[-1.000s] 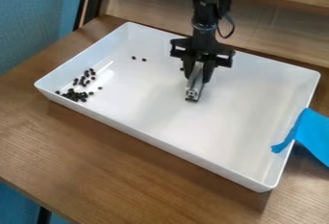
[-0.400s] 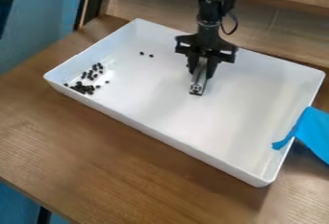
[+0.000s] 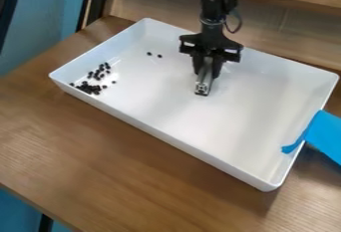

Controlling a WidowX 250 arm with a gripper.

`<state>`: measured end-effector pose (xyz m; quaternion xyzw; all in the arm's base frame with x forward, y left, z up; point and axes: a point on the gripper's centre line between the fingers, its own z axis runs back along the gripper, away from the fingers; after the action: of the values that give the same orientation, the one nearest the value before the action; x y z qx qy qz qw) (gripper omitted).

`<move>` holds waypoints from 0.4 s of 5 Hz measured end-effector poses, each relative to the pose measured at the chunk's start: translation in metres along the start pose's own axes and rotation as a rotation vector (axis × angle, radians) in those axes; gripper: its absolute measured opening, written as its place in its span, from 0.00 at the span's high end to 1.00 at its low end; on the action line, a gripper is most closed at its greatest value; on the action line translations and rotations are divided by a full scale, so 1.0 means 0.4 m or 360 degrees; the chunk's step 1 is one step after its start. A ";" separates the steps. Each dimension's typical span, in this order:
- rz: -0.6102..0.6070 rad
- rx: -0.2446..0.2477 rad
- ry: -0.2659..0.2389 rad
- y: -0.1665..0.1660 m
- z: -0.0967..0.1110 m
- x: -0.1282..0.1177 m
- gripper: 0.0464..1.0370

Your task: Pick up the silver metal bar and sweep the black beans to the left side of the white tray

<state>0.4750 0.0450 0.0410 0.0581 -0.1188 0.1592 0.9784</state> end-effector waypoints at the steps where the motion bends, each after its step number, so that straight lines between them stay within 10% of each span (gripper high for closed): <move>1: 0.0095 0.0018 0.0042 0.093 -0.019 0.004 0.66; 2: 0.0132 0.0017 0.0087 0.127 -0.019 -0.011 0.66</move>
<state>0.4561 0.0927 0.0366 0.0541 -0.0934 0.2019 0.9734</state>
